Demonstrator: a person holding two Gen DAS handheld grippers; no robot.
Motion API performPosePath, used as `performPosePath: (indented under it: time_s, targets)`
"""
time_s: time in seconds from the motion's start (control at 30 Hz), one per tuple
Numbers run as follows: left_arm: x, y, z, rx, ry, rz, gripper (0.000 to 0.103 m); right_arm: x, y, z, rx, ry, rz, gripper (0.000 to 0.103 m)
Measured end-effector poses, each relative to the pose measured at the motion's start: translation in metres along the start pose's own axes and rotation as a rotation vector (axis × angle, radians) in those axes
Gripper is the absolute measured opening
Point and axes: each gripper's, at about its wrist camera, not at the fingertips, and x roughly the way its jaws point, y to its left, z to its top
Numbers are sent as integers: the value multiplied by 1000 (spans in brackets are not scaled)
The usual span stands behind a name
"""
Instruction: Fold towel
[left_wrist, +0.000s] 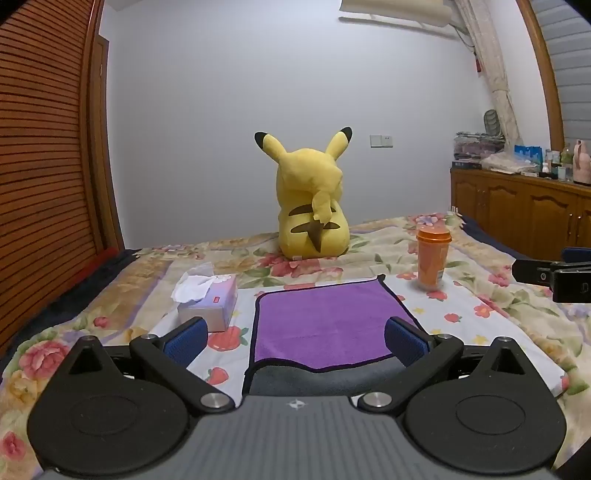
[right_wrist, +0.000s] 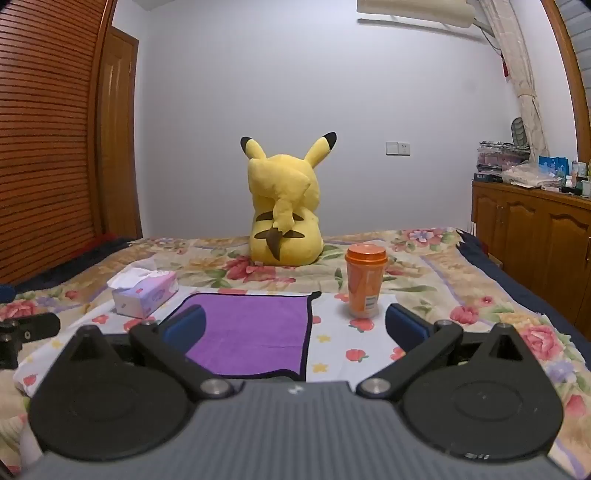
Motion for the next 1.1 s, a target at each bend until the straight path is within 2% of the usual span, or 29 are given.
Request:
performPosePath:
  time_s: [1.1]
  targets:
    - [0, 0, 0, 14, -6, 8, 103, -1, 4, 3, -5, -6, 0, 103]
